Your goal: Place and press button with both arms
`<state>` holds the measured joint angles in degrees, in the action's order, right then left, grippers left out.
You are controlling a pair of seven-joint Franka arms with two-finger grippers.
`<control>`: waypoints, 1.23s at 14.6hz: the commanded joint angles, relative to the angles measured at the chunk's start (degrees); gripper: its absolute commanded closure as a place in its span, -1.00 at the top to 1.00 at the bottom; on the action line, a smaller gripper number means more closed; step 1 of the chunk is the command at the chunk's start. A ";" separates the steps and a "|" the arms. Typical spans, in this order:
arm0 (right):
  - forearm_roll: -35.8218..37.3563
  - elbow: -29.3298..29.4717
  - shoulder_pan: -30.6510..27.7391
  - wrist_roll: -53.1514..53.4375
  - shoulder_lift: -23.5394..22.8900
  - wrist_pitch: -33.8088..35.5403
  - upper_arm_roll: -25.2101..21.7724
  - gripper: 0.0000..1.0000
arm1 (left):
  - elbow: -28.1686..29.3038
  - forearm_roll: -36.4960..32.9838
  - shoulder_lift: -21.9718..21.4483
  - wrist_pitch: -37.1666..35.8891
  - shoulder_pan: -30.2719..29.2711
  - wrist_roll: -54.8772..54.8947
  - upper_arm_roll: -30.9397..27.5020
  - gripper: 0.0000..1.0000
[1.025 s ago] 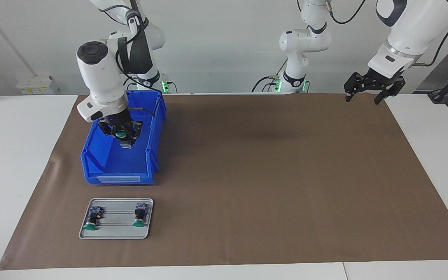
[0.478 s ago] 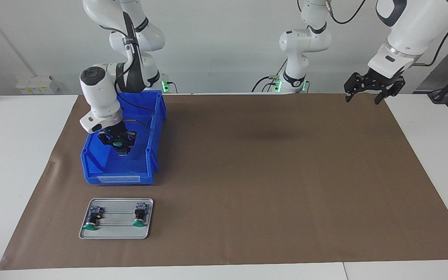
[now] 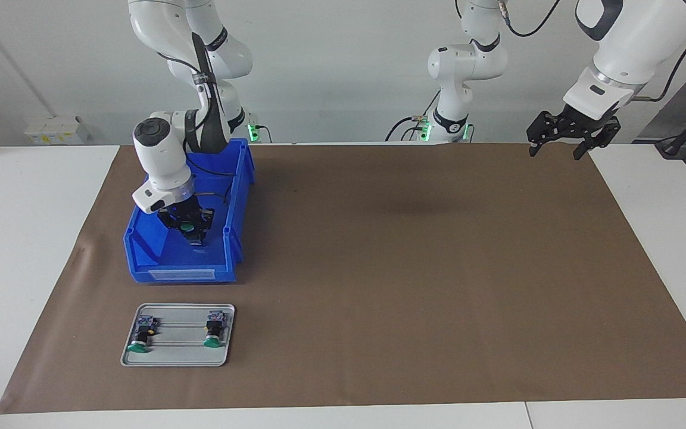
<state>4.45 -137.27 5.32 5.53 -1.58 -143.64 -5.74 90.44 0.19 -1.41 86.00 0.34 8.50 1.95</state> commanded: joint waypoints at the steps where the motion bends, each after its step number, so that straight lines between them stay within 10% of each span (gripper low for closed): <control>1: -0.23 -0.28 -1.45 0.27 0.17 -0.85 1.17 1.00 | 2.28 -0.63 -1.84 0.93 -0.69 0.64 0.43 1.00; 5: -0.23 3.83 -0.66 2.63 1.83 3.60 1.52 1.00 | 2.28 -0.63 -1.84 0.93 -0.69 0.64 0.34 1.00; 18: -2.07 47.34 -1.63 5.81 3.60 53.00 2.06 1.00 | 2.28 -0.63 -1.84 0.93 -0.69 0.64 0.43 1.00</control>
<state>3.60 -94.82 4.87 11.41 3.35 -95.61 -3.57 90.44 0.19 -1.41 86.00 0.34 8.50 1.95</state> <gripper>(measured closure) 0.000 0.000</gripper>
